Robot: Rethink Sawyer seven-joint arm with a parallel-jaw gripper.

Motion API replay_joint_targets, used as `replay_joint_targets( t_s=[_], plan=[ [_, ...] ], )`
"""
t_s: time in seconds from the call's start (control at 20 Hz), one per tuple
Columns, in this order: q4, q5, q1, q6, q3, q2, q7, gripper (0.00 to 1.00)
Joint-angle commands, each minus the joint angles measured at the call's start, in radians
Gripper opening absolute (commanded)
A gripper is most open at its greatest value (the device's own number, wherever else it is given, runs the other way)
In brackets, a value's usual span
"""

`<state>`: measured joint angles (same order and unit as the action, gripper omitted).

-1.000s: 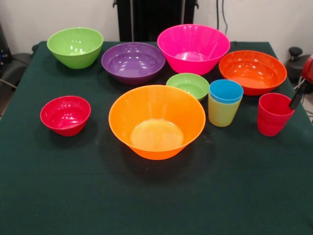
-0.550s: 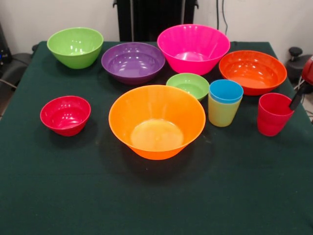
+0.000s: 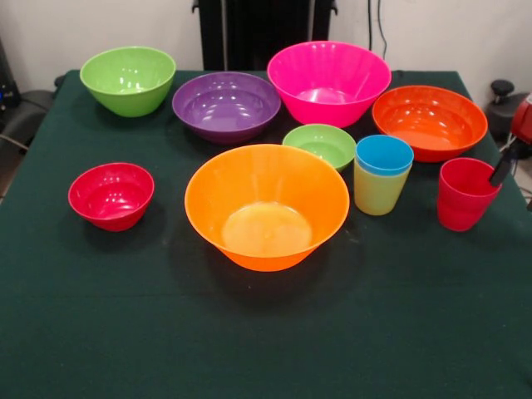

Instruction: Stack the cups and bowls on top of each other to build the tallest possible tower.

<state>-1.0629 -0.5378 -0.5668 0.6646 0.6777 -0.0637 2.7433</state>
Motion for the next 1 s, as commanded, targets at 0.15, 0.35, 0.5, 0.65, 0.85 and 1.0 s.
replay_joint_targets(
  t_s=[0.15, 0.35, 0.5, 0.65, 0.85, 1.0],
  plan=[
    [-0.076, -0.011, -0.015, -0.038, -0.108, 0.025, 0.198, 1.00],
    [-0.096, -0.011, -0.015, -0.060, -0.119, 0.020, 0.189, 1.00],
    [-0.105, -0.012, -0.016, -0.068, -0.123, 0.016, 0.185, 1.00],
    [-0.116, -0.014, -0.015, -0.086, -0.131, 0.016, 0.180, 1.00],
    [-0.136, -0.014, -0.010, -0.110, -0.144, 0.009, 0.163, 1.00],
    [-0.153, -0.013, 0.000, -0.131, -0.155, 0.002, 0.148, 1.00]
  ],
)
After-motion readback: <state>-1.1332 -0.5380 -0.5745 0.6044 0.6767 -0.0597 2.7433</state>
